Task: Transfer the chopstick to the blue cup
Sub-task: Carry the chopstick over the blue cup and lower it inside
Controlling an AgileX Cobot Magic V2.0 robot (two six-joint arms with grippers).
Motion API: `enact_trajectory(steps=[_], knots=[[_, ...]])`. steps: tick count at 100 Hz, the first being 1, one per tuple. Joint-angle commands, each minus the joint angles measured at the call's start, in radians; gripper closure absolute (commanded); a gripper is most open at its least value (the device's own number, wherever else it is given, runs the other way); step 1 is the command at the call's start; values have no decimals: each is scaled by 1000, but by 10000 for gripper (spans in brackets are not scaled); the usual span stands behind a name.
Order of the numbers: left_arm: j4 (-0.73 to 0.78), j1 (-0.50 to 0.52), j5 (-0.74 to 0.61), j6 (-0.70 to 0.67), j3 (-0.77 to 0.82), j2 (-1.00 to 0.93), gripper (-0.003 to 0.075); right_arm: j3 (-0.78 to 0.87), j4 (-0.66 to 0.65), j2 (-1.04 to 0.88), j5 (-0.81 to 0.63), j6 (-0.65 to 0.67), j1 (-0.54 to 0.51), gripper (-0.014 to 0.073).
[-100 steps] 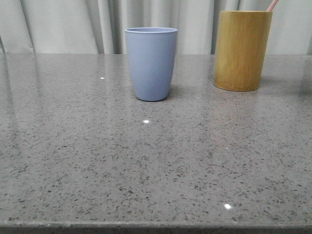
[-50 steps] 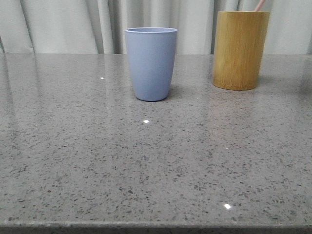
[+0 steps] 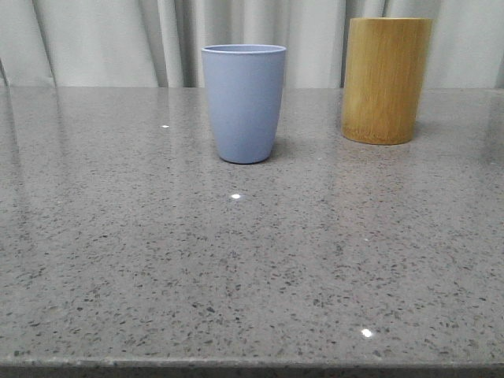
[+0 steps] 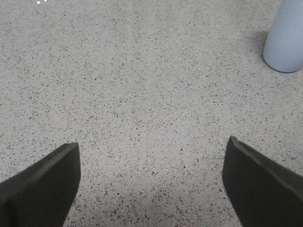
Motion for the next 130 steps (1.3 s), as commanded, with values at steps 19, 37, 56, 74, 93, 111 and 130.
enact_trajectory(steps=[19, 37, 56, 74, 93, 111, 130], knots=[[-14, 3, -71, -9, -26, -2, 131, -72, -5, -52, 84, 97, 76, 661], [-14, 3, -71, -9, -26, -2, 131, -72, -21, -5, 66, 97, 202, 661], [-14, 3, -71, -9, -26, -2, 131, -72, -35, 105, 29, 97, 278, 661], [-14, 3, -71, -9, -26, -2, 131, -72, -37, 204, -34, 97, 319, 661], [-14, 3, -71, -9, -26, -2, 131, -72, -36, 241, -27, 97, 336, 658], [-14, 3, -71, -9, -26, -2, 131, -72, -36, 242, 18, 97, 336, 461], [-14, 3, -71, -9, -26, -2, 131, -72, -36, 242, 28, 97, 336, 113]])
